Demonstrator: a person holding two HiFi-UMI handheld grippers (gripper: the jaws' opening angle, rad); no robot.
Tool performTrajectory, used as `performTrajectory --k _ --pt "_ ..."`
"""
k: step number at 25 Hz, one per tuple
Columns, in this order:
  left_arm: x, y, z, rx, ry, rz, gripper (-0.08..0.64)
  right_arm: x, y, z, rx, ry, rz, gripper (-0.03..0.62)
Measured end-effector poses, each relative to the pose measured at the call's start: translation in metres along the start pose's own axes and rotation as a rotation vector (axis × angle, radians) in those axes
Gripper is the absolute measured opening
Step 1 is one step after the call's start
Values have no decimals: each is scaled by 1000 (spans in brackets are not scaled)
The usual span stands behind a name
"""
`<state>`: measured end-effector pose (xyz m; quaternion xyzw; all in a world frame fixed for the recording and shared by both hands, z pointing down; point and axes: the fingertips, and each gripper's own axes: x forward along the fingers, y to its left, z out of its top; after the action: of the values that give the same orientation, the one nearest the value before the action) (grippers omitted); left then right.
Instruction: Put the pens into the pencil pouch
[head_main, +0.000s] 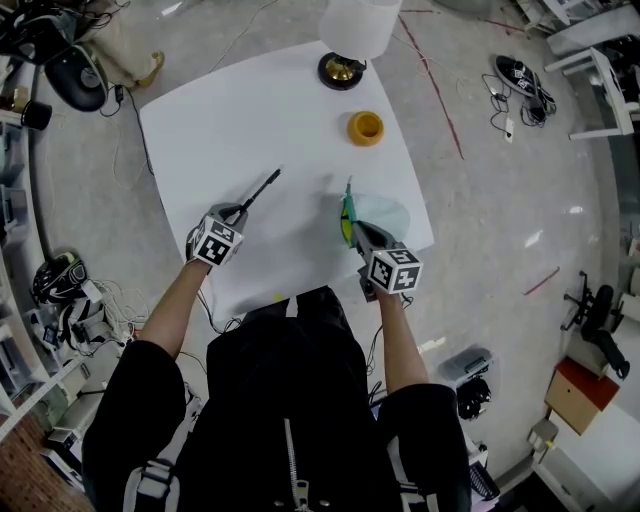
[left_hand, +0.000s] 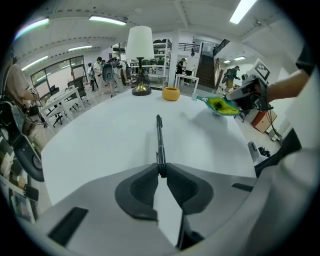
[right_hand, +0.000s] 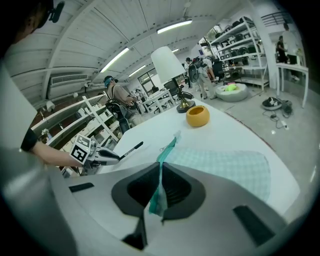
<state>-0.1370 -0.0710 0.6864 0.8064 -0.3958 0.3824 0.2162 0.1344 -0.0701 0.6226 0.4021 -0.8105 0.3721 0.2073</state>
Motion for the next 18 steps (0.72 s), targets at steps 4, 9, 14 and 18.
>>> performTrajectory --k 4,9,14,18 --pt "-16 -5 15 70 -22 -38 71 -1 0 1 -5 2 1 25" --pt "-29 -14 26 156 -31 -87 71 -1 0 -2 -8 6 3 25" --pt "-36 -28 37 262 -33 -132 71 -2 0 -1 -9 -1 0 25" --pt "-35 -46 44 333 -31 -186 71 -2 -1 -3 -8 -1 1 25"
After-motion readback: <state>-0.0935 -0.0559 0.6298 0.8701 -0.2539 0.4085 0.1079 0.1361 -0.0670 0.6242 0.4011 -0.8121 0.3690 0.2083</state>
